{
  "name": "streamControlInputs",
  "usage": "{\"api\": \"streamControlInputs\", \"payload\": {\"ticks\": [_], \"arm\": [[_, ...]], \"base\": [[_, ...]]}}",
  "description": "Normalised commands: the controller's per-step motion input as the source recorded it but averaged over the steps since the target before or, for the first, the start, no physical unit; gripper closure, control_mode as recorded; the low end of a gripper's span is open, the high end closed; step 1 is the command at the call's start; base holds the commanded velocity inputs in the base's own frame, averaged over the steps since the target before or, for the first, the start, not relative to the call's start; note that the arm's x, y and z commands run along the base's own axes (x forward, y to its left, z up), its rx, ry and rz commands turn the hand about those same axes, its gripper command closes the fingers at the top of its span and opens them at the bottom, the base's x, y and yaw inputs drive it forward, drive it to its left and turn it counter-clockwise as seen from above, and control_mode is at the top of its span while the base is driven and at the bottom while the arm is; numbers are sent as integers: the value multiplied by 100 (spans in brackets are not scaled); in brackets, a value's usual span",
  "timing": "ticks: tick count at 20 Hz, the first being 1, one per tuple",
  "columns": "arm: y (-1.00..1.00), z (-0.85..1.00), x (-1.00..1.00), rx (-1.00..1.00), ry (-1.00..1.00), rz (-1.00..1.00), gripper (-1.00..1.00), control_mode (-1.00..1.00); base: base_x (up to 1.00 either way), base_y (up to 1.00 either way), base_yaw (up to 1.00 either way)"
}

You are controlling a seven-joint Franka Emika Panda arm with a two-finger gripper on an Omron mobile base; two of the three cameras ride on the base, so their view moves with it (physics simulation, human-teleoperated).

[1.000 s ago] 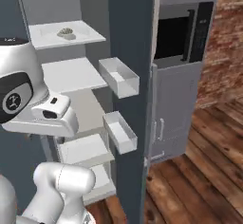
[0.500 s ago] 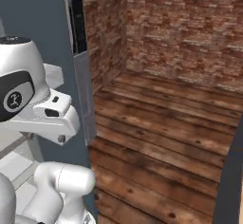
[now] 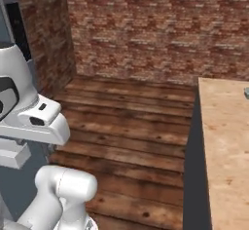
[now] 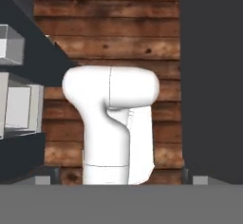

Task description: Place two dumplings into each of the tupperware containers and then place the containers in the fridge.

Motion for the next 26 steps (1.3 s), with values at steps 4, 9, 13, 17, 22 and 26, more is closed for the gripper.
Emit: {"api": "streamControlInputs", "payload": {"ticks": [4,9,13,17,22,26], "arm": [[0,0,0,0,0,0,-100,100],[0,0,0,0,0,0,-100,100],[0,0,0,0,0,0,-100,100],[0,0,0,0,0,0,-100,100],[0,0,0,0,0,0,-100,100],[0,0,0,0,0,0,-100,100]], "base": [[78,-82,0],[91,-34,-2],[100,1,-2],[100,1,-2],[100,14,-6],[100,49,-10]]}}
